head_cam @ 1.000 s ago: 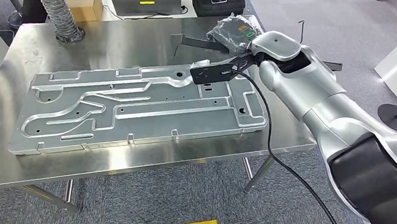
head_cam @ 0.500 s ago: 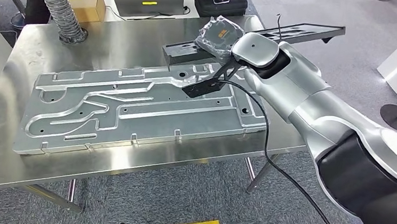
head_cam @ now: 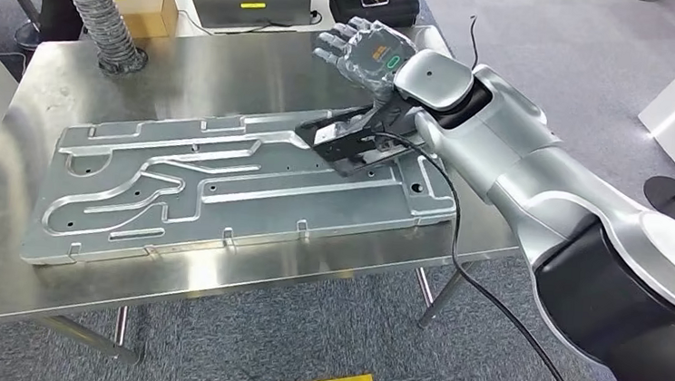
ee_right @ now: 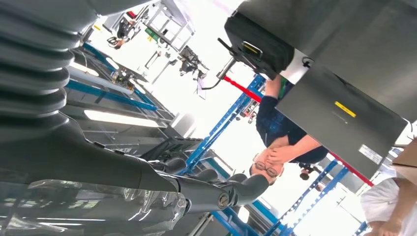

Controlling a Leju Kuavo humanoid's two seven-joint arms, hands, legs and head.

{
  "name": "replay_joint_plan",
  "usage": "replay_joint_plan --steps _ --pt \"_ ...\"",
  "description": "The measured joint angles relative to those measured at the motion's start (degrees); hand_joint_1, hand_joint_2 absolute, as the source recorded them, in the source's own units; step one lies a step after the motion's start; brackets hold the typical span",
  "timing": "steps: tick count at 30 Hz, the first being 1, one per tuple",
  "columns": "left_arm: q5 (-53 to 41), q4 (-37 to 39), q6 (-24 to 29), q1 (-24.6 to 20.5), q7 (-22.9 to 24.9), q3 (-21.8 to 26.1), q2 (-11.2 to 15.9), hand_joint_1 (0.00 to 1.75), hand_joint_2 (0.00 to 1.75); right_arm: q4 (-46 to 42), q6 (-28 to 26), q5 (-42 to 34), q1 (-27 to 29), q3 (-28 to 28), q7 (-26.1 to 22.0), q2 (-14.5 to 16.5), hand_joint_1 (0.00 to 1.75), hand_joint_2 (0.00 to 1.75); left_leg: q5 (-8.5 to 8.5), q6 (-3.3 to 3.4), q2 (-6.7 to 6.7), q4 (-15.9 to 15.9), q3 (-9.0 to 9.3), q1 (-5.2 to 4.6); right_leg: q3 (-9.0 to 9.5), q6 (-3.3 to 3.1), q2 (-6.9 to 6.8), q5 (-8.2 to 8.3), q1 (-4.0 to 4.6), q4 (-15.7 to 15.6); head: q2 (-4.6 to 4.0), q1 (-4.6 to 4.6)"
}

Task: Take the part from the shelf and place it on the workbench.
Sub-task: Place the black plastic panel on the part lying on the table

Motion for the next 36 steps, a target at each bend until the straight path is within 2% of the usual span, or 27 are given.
replay_joint_plan --steps 2,3,4,6,7,8,9,11,12,13,15,17,19,21,24,26,27,29,30,31,34,36 --pt "-0.1 0.0 0.0 0.0 0.0 0.0 0.0 0.0 0.0 0.3 0.1 -0.2 -0.1 -0.3 0.1 0.0 0.0 0.0 0.18 0.74 -0.01 -0.2 0.06 0.03 -0.17 0.57 -0.02 -0.52 -0.16 0.5 0.0 0.0" --pt "-0.1 0.0 0.0 0.0 0.0 0.0 0.0 0.0 0.0 0.5 0.2 -0.3 -0.1 -0.4 0.2 0.0 0.0 0.0 0.29 1.1 0.0 -0.3 0.08 0.1 -0.72 0.83 -0.03 -1.47 -0.24 1.8 0.0 0.01" --pt "-0.1 0.0 0.0 -0.1 0.0 0.0 0.0 0.0 0.0 0.7 0.4 -0.4 -0.2 -0.6 0.2 0.0 0.0 0.0 0.36 1.37 0.01 -0.4 0.1 0.16 -1.89 1.06 -0.02 -3.06 -0.29 4.5 0.0 0.01" --pt "-0.2 0.0 -0.1 -0.1 0.0 0.0 0.1 0.0 0.0 1.0 0.8 -0.8 -0.2 -0.9 0.2 -0.2 0.0 0.0 0.35 1.64 0.02 -0.4 0.09 0.06 -5.52 1.32 -0.02 -6.63 -0.29 12.3 0.0 0.01" --pt "-0.2 0.0 -0.1 -0.1 0.0 0.0 0.1 0.0 0.0 1.2 1.0 -1.1 -0.1 -1.1 0.2 -0.3 0.0 0.0 0.34 1.68 0.02 -0.4 0.1 -0.02 -7.13 1.33 -0.02 -7.63 -0.28 15.6 0.0 0.01" --pt "-0.2 0.0 -0.2 -0.1 0.0 0.0 0.1 0.0 0.0 1.4 1.2 -1.4 -0.1 -1.3 0.1 -0.4 0.0 0.0 0.32 1.71 0.0 -0.4 0.12 -0.11 -7.87 1.21 -0.01 -7.53 -0.26 16.8 0.0 0.01" --pt "-0.2 0.0 -0.2 -0.1 0.0 0.0 0.1 0.0 0.0 1.6 1.5 -1.9 -0.1 -1.6 0.1 -0.5 0.0 0.0 0.31 1.72 -0.03 -0.3 0.18 -0.22 -7.5 0.95 -0.01 -6.36 -0.19 15.8 0.0 0.01" --pt "-0.1 0.0 -0.3 -0.1 -0.1 0.0 0.1 0.0 0.0 1.7 1.9 -3.2 -0.4 -2.5 0.0 -0.6 0.0 0.0 0.26 1.71 -0.07 -0.4 0.36 -0.46 -4.09 0.01 0.01 -2.3 0.15 8.2 0.0 0.01" --pt "0.0 0.0 -0.3 -0.1 -0.2 0.0 0.1 0.0 0.0 1.8 2.1 -4.0 -0.6 -3.2 -0.2 -0.6 0.0 0.0 0.22 1.62 -0.07 -0.3 0.36 -0.64 -2.3 -0.51 -0.02 -0.74 0.39 4.3 0.0 0.01" --pt "0.0 0.0 -0.3 -0.2 -0.3 0.0 0.1 0.0 0.0 1.8 2.4 -4.8 -0.8 -3.9 -0.4 -0.7 0.0 0.0 0.2 1.48 -0.06 -0.3 0.32 -0.71 -1.08 -0.89 -0.06 0.15 0.62 1.6 0.0 0.01" --pt "0.2 0.0 -0.3 -0.2 -0.4 0.0 0.1 0.0 0.0 1.8 3.2 -6.6 -1.0 -5.4 -1.2 -0.9 0.0 0.0 0.22 1.01 -0.01 -0.4 0.22 -0.69 -0.5 -1.24 -0.11 0.36 0.96 0.1 0.0 0.01" --pt "0.4 0.0 -0.4 -0.2 -0.7 0.0 0.1 0.0 0.0 1.6 4.0 -9.1 -1.2 -7.1 -2.2 -1.3 0.0 0.0 -0.05 0.43 0.05 -0.4 0.22 -0.7 -0.16 -1.43 -0.17 0.67 0.66 -0.6 0.0 0.01" --pt "0.5 0.0 -0.5 -0.1 -1.0 0.0 0.2 0.0 0.0 0.7 4.9 -12.0 -1.3 -9.2 -3.3 -1.9 0.0 0.0 -1.74 -0.12 0.09 1.8 -0.65 -0.75 0.31 -1.76 -0.33 1.06 0.19 -1.5 0.0 0.01" --pt "0.5 0.0 -0.6 -0.1 -1.1 0.0 0.2 0.0 0.0 0.1 5.4 -13.6 -1.4 -10.3 -3.9 -2.3 0.0 0.0 -3.28 -0.36 0.11 4.1 -1.61 -0.64 0.4 -1.95 -0.4 1.14 0.14 -1.6 0.0 0.01" --pt "0.6 0.0 -0.6 -0.1 -1.2 0.0 0.2 0.0 0.0 -0.4 5.7 -14.4 -1.3 -10.9 -4.1 -2.6 0.0 0.0 -4.2 -0.46 0.11 6.0 -2.44 -0.55 0.39 -1.95 -0.39 1.14 0.15 -1.6 0.0 0.01" --pt "0.6 0.0 -0.7 0.0 -1.2 0.0 0.4 0.0 0.0 -2.3 6.7 -16.2 -0.9 -12.7 -4.5 -3.7 0.0 0.0 -5.82 -0.76 0.11 10.7 -4.65 -0.36 0.38 -1.96 -0.38 1.1 0.14 -1.5 0.0 0.01" --pt "0.6 0.0 -0.8 0.1 -1.3 0.0 0.5 0.0 0.0 -4.6 7.8 -18.0 -0.5 -14.5 -4.4 -5.1 0.0 0.0 -4.94 -0.96 0.13 10.6 -4.6 -0.18 0.38 -1.84 -0.37 0.96 0.08 -1.3 0.0 0.01" --pt "0.8 0.0 -1.0 0.2 -1.5 0.0 0.8 0.0 0.0 -9.7 9.8 -20.6 0.1 -17.8 -3.4 -8.3 0.0 0.0 -1.68 -1.06 0.18 5.1 -2.13 0.04 0.26 -1.36 -0.3 0.52 0.06 -0.6 0.0 0.01" --pt "1.0 0.0 -1.0 0.3 -1.6 0.0 0.9 0.0 0.0 -11.9 10.4 -21.2 0.1 -19.0 -2.6 -9.7 0.0 0.0 -0.01 -0.8 0.17 1.1 -0.23 0.03 0.12 -1.03 -0.26 0.36 0.11 -0.3 0.0 0.0" --pt "1.2 0.0 -1.1 0.3 -1.7 0.0 0.9 0.0 0.0 -13.2 10.7 -21.2 -0.1 -19.6 -1.9 -10.6 0.0 0.0 0.09 -0.47 0.14 -0.1 0.36 -0.03 -0.01 -0.77 -0.23 0.31 0.21 -0.2 0.0 0.0" --pt "1.9 0.0 -1.5 0.7 -2.2 0.1 1.1 0.0 0.0 -16.2 11.5 -21.2 -1.2 -21.1 -0.3 -13.6 0.0 0.0 0.21 0.74 0.04 -0.5 0.42 -0.14 -0.16 0.12 -0.24 0.23 0.13 -0.1 0.0 0.01" --pt "2.4 0.0 -2.0 0.9 -2.5 0.3 1.1 0.0 0.0 -17.8 12.0 -21.7 -2.6 -22.4 0.1 -15.9 0.0 0.0 0.58 1.5 0.03 -1.0 0.52 0.0 -1.33 0.77 -0.18 -1.73 -0.09 2.7 0.0 0.01"
